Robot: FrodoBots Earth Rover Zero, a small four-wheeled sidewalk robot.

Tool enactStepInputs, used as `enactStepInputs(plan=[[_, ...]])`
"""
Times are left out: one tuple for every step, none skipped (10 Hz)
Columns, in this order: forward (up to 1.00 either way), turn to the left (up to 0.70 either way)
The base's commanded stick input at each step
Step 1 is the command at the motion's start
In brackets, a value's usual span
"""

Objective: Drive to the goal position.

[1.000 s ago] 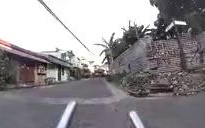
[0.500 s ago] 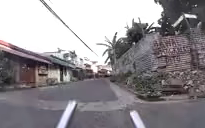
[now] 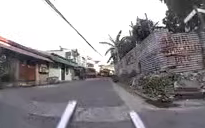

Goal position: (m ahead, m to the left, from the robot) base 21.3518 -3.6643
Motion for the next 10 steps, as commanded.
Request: enactStepInputs(plan=[[0.85,0.00],[0.85,0.00],[0.85,-0.11],[0.85,-0.28],[0.85,-0.34],[0.85,-0.34],[0.85,-0.34],[0.85,-0.34],[0.85,-0.34],[0.85,-0.34]])
